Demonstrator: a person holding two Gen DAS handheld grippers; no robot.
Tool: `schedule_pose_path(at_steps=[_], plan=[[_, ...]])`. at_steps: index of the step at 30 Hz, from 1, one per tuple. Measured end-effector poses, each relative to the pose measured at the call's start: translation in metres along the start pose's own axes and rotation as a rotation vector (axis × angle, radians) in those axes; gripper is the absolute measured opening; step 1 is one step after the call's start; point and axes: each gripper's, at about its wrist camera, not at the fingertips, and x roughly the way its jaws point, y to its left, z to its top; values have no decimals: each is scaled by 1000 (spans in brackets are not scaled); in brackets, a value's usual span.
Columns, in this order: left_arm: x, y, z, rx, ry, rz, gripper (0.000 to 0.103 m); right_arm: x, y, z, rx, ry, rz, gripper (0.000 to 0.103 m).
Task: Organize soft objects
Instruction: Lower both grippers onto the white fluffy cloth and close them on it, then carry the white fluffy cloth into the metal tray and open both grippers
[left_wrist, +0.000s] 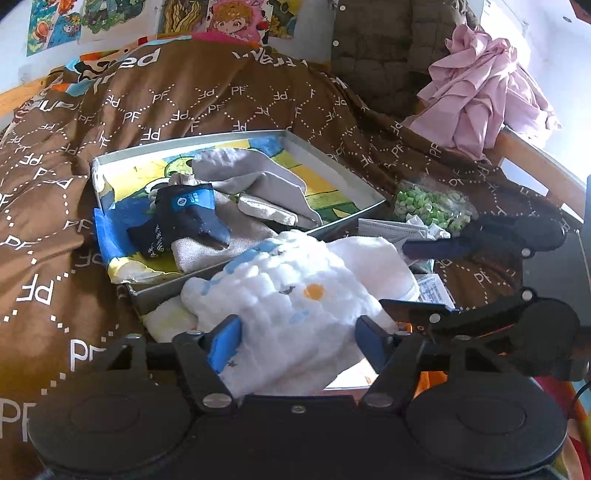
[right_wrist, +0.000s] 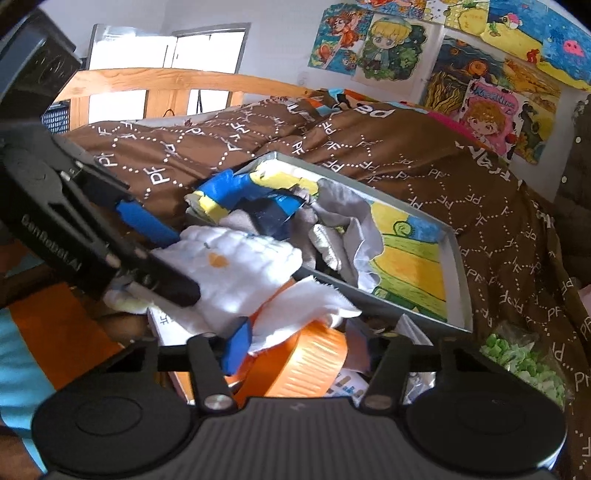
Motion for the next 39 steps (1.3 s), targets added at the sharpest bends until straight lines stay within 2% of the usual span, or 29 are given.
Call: schedule_pose_path(at_steps=[6, 10, 15, 18, 23, 33, 36, 39], plan=[[1, 5, 1, -25, 18, 17, 48, 1, 2, -1, -10, 11, 8, 42], [1, 3, 1, -14, 24, 16, 40, 0, 4, 2, -18, 12, 14, 42], [0, -3, 2, 18, 22, 17, 22, -1, 6, 4, -28, 8, 20, 42], [-3, -4, 3, 26, 16, 22, 15, -1, 7, 4, -33, 13, 31, 42], [-9, 0, 4, 1, -1, 40, 9, 2, 10, 6, -41, 19, 28, 33], [-28, 1, 7, -24, -43, 35, 8, -2, 13, 8, -70, 15, -19, 10], [-32, 1, 5, -36, -49, 24, 7, -8, 16, 5, -89, 0, -31, 4], [-39, 1, 4, -38, -63, 19, 7, -18, 20, 2, -119, -38, -46, 2]])
